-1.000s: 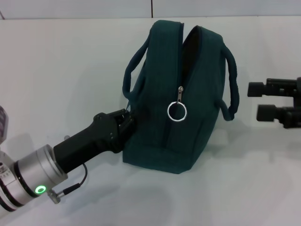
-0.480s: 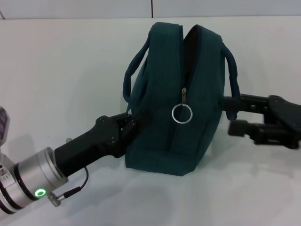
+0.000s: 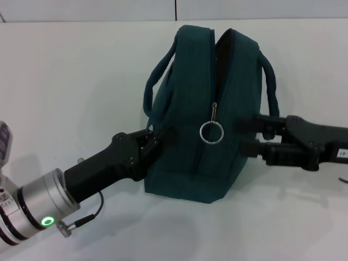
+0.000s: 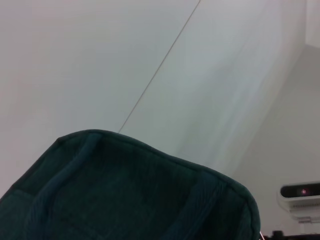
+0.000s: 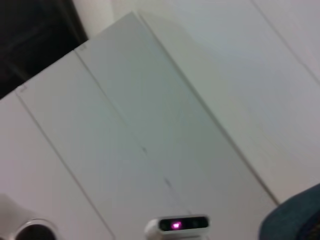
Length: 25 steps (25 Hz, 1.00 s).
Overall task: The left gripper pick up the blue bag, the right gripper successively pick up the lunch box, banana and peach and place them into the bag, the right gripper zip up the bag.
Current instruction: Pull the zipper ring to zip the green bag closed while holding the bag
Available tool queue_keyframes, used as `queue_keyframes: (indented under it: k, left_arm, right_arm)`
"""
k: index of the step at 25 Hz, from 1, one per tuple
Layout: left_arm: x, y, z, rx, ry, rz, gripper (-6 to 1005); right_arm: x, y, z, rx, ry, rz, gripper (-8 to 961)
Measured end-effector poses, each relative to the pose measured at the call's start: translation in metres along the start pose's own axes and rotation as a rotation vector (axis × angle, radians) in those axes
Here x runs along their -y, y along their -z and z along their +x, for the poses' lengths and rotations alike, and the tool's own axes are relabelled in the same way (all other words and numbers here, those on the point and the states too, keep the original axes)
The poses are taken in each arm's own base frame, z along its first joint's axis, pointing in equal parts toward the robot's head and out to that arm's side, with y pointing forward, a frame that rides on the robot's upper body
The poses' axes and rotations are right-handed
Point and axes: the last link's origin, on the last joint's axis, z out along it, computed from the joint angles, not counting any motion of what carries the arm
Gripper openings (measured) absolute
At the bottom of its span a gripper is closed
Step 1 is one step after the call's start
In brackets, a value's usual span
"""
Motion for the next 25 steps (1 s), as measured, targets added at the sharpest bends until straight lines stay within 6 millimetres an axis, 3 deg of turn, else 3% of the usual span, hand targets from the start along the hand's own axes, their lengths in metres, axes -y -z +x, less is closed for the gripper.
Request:
queue_keyframes:
  k: [7,25]
  left_arm:
    - [0.0,-0.001,0.0,0.0,-0.001,-0.003,49]
    - [-0.003,-0.003,-0.001,0.003,0.003,-0.023,48]
  right_arm:
    - [-0.006,-0.001,0.004,0.007,-0.012,-0.037,738]
    - [0.009,-0.002,0.015,-0.023,-0.049,0.071,738]
